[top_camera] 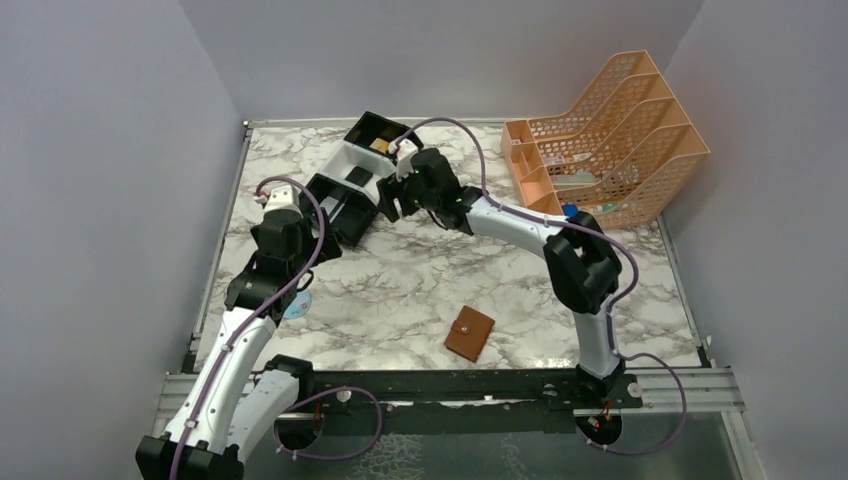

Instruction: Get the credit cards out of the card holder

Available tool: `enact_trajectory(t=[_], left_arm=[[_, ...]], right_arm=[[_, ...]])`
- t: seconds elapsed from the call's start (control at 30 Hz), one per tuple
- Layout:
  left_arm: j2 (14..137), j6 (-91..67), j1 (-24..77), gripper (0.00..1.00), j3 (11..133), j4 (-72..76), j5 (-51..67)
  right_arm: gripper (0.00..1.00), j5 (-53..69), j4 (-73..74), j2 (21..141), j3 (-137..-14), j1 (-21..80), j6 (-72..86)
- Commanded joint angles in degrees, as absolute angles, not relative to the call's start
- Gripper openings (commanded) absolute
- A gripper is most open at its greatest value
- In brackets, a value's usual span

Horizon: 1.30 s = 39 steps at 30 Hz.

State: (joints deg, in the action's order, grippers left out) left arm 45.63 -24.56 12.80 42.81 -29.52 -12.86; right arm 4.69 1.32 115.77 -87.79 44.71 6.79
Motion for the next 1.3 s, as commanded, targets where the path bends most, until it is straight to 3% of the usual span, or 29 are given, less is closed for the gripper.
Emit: enact_trajectory(t=[0.0, 0.43, 1.07, 1.27], left_arm=[[42.6, -25.0, 12.6, 0.99, 42.9, -29.2, -20.3], [39.6, -25.2, 12.4, 0.99, 42.5, -28.9, -23.2], [40.1, -25.0, 12.5, 0.99, 42.5, -29.0, -22.4], [39.8, -25.0, 12.5, 0.99, 42.4, -29.0, -22.8]], right_arm=[[0.66, 11.0, -4.1, 122.3, -96.1, 44.7, 4.6], [0.58, 13.2, 1.6, 141.3, -120.7, 45.5, 0.6], [0.42, 9.9, 1.6, 141.8, -117.9, 46.7, -1.6], [0.41, 8.2, 2.4, 141.8, -117.6, 46.8, -2.1]])
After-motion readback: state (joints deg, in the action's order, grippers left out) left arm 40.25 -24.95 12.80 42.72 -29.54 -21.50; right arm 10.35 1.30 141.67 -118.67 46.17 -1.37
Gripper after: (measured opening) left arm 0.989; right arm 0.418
